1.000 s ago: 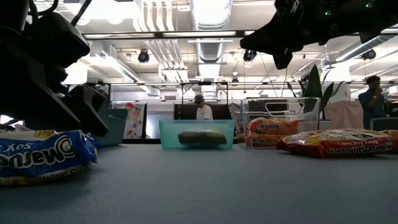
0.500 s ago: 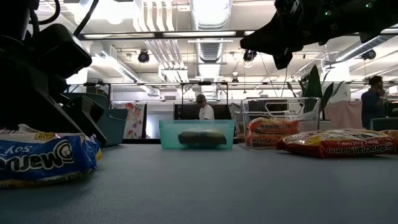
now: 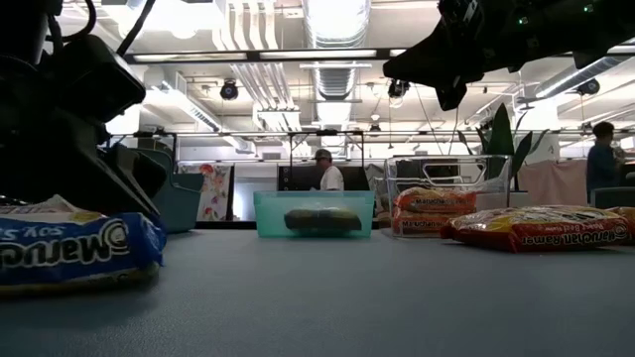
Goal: Sort Maruchan noodles
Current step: Put the blue noodle pack into the dark blue bin
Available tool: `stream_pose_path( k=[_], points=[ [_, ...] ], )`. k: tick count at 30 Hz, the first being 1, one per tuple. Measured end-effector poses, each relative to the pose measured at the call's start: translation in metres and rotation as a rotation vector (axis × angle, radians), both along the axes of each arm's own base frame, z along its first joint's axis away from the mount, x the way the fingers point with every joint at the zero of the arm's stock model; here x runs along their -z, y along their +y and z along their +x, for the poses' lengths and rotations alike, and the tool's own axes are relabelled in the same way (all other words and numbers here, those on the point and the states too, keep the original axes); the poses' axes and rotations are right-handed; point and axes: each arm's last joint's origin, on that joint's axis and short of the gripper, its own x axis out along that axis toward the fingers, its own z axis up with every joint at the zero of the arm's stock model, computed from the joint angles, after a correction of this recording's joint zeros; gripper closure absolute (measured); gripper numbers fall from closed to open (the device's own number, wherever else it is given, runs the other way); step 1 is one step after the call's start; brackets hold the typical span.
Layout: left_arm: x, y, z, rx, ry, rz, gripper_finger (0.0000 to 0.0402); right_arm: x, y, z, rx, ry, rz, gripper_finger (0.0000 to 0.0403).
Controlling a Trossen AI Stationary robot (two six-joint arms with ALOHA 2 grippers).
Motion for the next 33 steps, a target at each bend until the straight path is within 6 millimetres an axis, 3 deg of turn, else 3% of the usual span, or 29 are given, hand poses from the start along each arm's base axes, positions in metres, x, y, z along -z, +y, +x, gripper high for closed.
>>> stream_pose_path(
  k=[12, 23, 28, 33],
  points=[
    [-0.025, 0.000, 0.000, 0.032, -0.122, 0.031, 0.0401, 0.000, 0.000, 0.000, 0.000, 0.001, 0.000, 0.0394],
    [-0.034, 0.001, 0.000, 0.026, -0.177, 0.058, 0.0402, 0.000, 0.000, 0.000, 0.000, 0.000, 0.000, 0.0394],
    [-0.058, 0.003, -0.003, 0.045, -0.284, 0.049, 0.0401, 0.000, 0.000, 0.000, 0.001, -0.001, 0.007, 0.0394],
    [-0.094, 0.009, -0.013, 0.058, -0.438, 0.065, 0.0401, 0.000, 0.000, 0.000, 0.000, 0.000, 0.000, 0.0394]
  ],
)
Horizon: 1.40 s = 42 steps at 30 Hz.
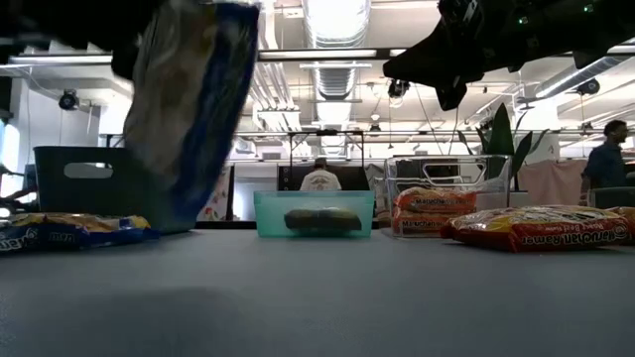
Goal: Sort Maruchan noodles
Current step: Put the blue noodle pack into the dark blue bin, then put the top blue noodle pack into the dark blue bin
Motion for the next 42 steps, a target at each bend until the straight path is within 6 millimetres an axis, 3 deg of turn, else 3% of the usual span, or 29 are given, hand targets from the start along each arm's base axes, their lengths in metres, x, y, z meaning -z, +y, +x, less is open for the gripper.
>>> stream_pose_path(
  k=[5, 8, 19, 22, 26, 34, 42],
  points=[
    [-0.033, 0.011, -0.013, -0.020, -0.107, 0.062, 0.0401, 0.000, 0.000, 0.000, 0.000, 0.000, 0.000, 0.0394],
    [-0.052, 0.019, -0.021, -0.124, -0.111, 0.138, 0.0401, 0.000, 0.000, 0.000, 0.000, 0.000, 0.000, 0.0394],
    [-0.133, 0.066, -0.050, -0.799, 0.163, 0.571, 0.0401, 0.000, 0.000, 0.000, 0.000, 0.001, -0.001, 0.0394],
    [-0.144, 0.084, -0.059, -1.031, 0.265, 0.681, 0.0401, 0.000, 0.000, 0.000, 0.000, 0.003, -0.006, 0.0394],
    [-0.148, 0.110, -0.068, -1.214, 0.364, 0.703, 0.0401, 0.000, 0.000, 0.000, -0.001, 0.004, -0.007, 0.0394],
    [-0.131, 0.158, -0.068, -1.450, 0.580, 0.665, 0.0401, 0.001, 0.000, 0.000, -0.001, 0.008, -0.010, 0.0394],
    [-0.114, 0.191, -0.061, -1.440, 0.776, 0.606, 0.0401, 0.001, 0.000, 0.000, 0.000, 0.014, -0.005, 0.0394]
  ],
)
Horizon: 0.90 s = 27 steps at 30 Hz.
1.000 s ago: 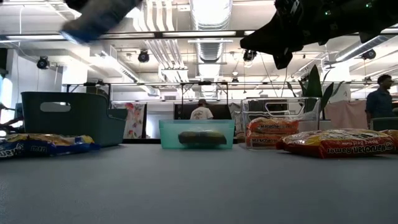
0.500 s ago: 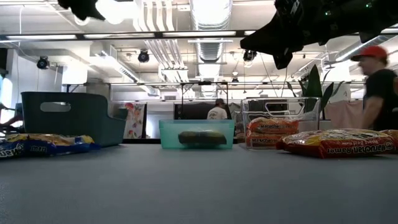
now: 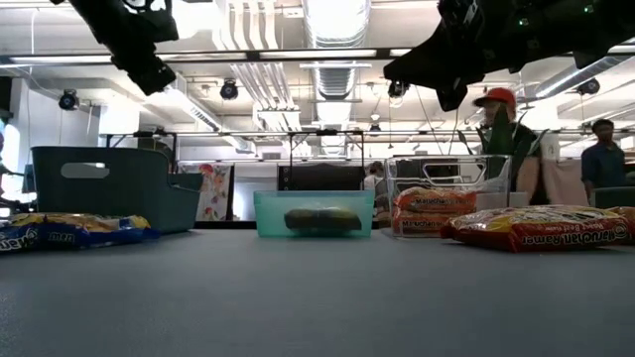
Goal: Sort Maruchan noodles
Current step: Put the top blue noodle pack into the dark blue bin
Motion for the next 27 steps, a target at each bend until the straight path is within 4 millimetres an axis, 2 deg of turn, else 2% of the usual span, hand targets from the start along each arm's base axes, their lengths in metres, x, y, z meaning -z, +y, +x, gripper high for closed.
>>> stream_pose_path(
  k=[7, 12, 16, 22, 27],
  points=[
    [0.008, 0.000, 0.010, 0.121, -0.035, -0.140, 0.0401, 0.005, 0.000, -0.002, 0.005, 0.031, 0.004, 0.0394],
    [0.015, -0.010, 0.019, 0.462, -0.145, -0.494, 0.0401, 0.005, -0.001, -0.002, 0.005, 0.031, 0.005, 0.0394],
    [0.017, -0.022, 0.023, 0.607, -0.211, -0.688, 0.0401, 0.005, -0.001, -0.002, 0.004, 0.031, -0.002, 0.0394],
    [0.022, -0.057, 0.029, 0.714, -0.278, -0.980, 0.0402, 0.001, -0.002, 0.000, 0.012, 0.005, 0.012, 0.0394],
    [0.040, -0.098, 0.040, 0.718, -0.155, -1.133, 0.0402, -0.015, -0.005, 0.008, 0.022, -0.029, -0.025, 0.0394]
  ],
)
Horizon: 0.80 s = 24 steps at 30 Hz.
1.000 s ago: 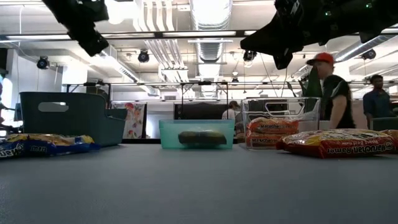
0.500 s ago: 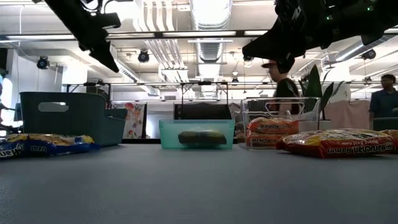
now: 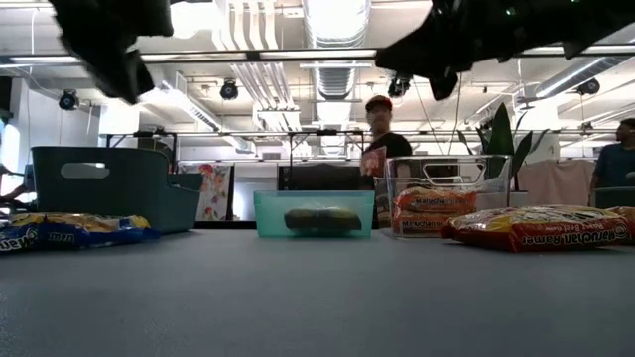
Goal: Sort Maruchan noodles
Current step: Put the top blue noodle pack into the dark blue bin
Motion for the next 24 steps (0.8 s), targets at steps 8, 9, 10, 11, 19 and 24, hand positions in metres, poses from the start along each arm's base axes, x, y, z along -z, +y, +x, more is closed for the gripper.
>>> stream_pose_path(
  k=[8, 9, 10, 11, 19, 24],
  points=[
    [0.065, -0.029, 0.018, 0.012, 0.438, 0.250, 0.0402, -0.016, 0.001, 0.006, -0.010, -0.039, -0.073, 0.0394],
    [0.073, -0.030, 0.022, 0.008, 0.471, 0.279, 0.0402, -0.016, 0.001, 0.006, -0.010, -0.039, -0.073, 0.0394],
    [0.079, -0.032, 0.025, 0.004, 0.495, 0.303, 0.0402, -0.016, 0.001, 0.006, -0.011, -0.038, -0.072, 0.0394],
    [0.086, -0.033, 0.028, -0.001, 0.518, 0.327, 0.0402, -0.016, 0.001, 0.006, -0.011, -0.038, -0.072, 0.0394],
    [0.107, -0.041, 0.038, -0.010, 0.557, 0.392, 0.0402, -0.014, 0.001, 0.006, -0.019, -0.013, -0.076, 0.0394],
    [0.096, -0.055, 0.057, 0.042, 0.386, 0.311, 0.0402, -0.012, 0.001, 0.005, -0.021, 0.006, -0.078, 0.0394]
  ],
)
